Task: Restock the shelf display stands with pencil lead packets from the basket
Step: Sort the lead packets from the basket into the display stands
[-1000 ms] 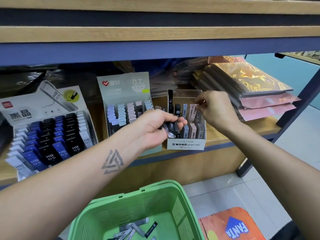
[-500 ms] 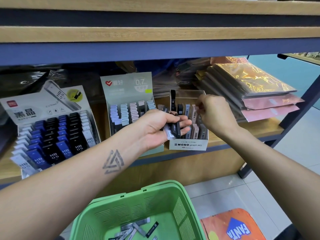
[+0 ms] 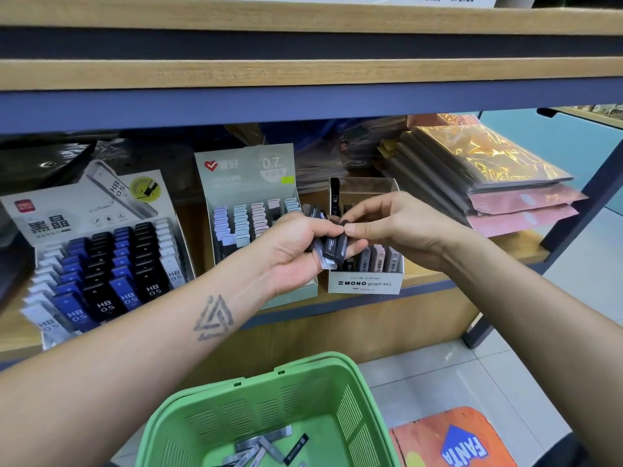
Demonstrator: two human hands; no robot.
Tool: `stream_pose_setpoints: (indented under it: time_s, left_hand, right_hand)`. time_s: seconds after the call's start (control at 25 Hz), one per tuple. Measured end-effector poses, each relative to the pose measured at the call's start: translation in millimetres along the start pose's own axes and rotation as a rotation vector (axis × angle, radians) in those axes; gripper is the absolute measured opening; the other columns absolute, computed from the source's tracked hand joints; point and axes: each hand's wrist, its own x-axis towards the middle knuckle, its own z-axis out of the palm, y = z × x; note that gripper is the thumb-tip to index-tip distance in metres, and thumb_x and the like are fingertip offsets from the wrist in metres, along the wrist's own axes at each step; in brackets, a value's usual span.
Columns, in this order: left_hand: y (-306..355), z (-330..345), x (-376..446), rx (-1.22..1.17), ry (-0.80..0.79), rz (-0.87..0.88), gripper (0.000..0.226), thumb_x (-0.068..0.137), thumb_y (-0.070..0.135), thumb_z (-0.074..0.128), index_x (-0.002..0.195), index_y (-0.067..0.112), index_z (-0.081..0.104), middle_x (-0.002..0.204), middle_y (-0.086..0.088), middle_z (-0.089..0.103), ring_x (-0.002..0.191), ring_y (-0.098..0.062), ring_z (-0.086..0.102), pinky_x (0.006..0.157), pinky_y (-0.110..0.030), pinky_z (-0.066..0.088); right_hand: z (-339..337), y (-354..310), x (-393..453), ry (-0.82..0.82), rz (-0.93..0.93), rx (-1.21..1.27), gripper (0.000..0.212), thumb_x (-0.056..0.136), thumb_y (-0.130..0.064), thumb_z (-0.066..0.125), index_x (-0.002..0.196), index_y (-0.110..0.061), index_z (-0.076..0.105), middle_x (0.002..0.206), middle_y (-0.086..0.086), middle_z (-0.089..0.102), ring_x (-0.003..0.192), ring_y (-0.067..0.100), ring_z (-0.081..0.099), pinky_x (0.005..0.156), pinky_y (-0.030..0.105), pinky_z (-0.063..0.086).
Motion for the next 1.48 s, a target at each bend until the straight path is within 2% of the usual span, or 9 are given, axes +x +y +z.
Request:
stream_pose_setpoints:
  time_s: [0.16,0.32,0.48,0.68,0.84,0.96,1.2,1.36,1.48]
  left_hand:
    - [2.9,-4.7,-1.3,0.029,-0.049,-0.101,0.029,0.101,-0.007,0.039,0.126,-0.009,0.052,0.110,-0.035,0.067,0.093,-0.042,0.072,0.079,-0.052,0.060]
    - [1.4,-9.2,-0.1,0.140,-0.015,-0.136,0.017,0.101,-0.003,0.045,0.112,-0.008,0.056,0.090,-0.024,0.071,0.069,-0.024,0.068,0.051,-0.026,0.056]
    - [-1.2,-11.5,3.1,0.213,0.027,-0.025,0.022,0.092,-0.011,0.056,0.111,0.000,0.056,0.082,-0.018,0.065,0.054,-0.013,0.048,0.040,-0.018,0.035]
    - [-4.7,-8.7,6.2,0.330,0.120,0.101,0.042,0.085,-0.017,0.062,0.126,-0.010,0.052,0.089,-0.023,0.057,0.052,-0.013,0.048,0.039,-0.019,0.035]
    - [-2.5,-8.5,4.2,0.334,0.156,0.182,0.033,0.085,-0.018,0.060,0.113,-0.002,0.053,0.090,-0.025,0.057,0.055,-0.015,0.050,0.041,-0.019,0.036]
    - [-1.9,-10.2,4.6,0.431,0.194,0.264,0.026,0.088,-0.014,0.061,0.105,0.002,0.053,0.081,-0.022,0.060,0.052,-0.013,0.050,0.042,-0.020,0.037]
    - [-3.2,-9.9,8.8,0.465,0.206,0.322,0.015,0.091,-0.005,0.065,0.098,0.004,0.054,0.068,-0.014,0.061,0.051,-0.012,0.048,0.041,-0.020,0.035]
    - [-1.9,-11.4,9.9,0.371,0.193,0.312,0.009,0.094,-0.001,0.063,0.101,-0.001,0.058,0.079,-0.019,0.060,0.051,-0.011,0.046,0.041,-0.019,0.033]
    - [-2.9,-11.8,9.6,0.391,0.207,0.290,0.019,0.087,-0.010,0.066,0.099,0.001,0.057,0.076,-0.016,0.060,0.049,-0.010,0.047,0.040,-0.019,0.033]
  right_hand:
    - [-4.1,-0.8,0.9,0.064,0.029,0.157,0.012,0.081,-0.004,0.076,0.092,-0.003,0.070,0.083,0.012,0.072,0.076,0.021,0.069,0.072,0.029,0.058]
    - [-5.0,0.3,3.7,0.147,0.031,0.139,0.010,0.084,-0.002,0.075,0.094,-0.005,0.073,0.079,0.010,0.071,0.069,0.017,0.063,0.067,0.026,0.056]
    - [-5.1,-2.3,1.6,0.117,0.001,0.215,0.021,0.089,0.003,0.068,0.108,-0.003,0.072,0.089,0.015,0.073,0.078,0.020,0.069,0.071,0.026,0.058]
    - [-5.0,-1.1,1.9,0.137,-0.032,0.205,0.024,0.087,0.008,0.068,0.109,-0.002,0.072,0.088,0.016,0.072,0.083,0.024,0.072,0.072,0.027,0.059]
    - [-9.3,0.9,1.5,0.166,-0.033,0.180,0.023,0.085,0.012,0.067,0.104,-0.001,0.071,0.083,0.013,0.074,0.082,0.025,0.073,0.073,0.029,0.059]
    - [-11.9,1.0,0.2,0.112,-0.033,0.002,0.020,0.083,0.007,0.072,0.100,-0.002,0.072,0.089,0.017,0.075,0.087,0.028,0.074,0.081,0.036,0.058]
    - [8.2,-9.2,0.9,0.063,-0.307,-0.690,0.017,0.085,-0.017,0.080,0.099,-0.024,0.074,0.087,-0.010,0.074,0.082,0.000,0.068,0.075,0.017,0.054]
    - [4.1,-3.9,2.1,0.178,-0.156,-0.254,0.035,0.096,0.001,0.061,0.128,-0.012,0.065,0.089,0.006,0.076,0.086,0.016,0.076,0.077,0.028,0.059]
    - [-0.9,-4.3,0.9,0.167,-0.111,-0.004,0.036,0.095,0.008,0.059,0.127,-0.007,0.063,0.098,0.014,0.073,0.094,0.029,0.075,0.080,0.037,0.061]
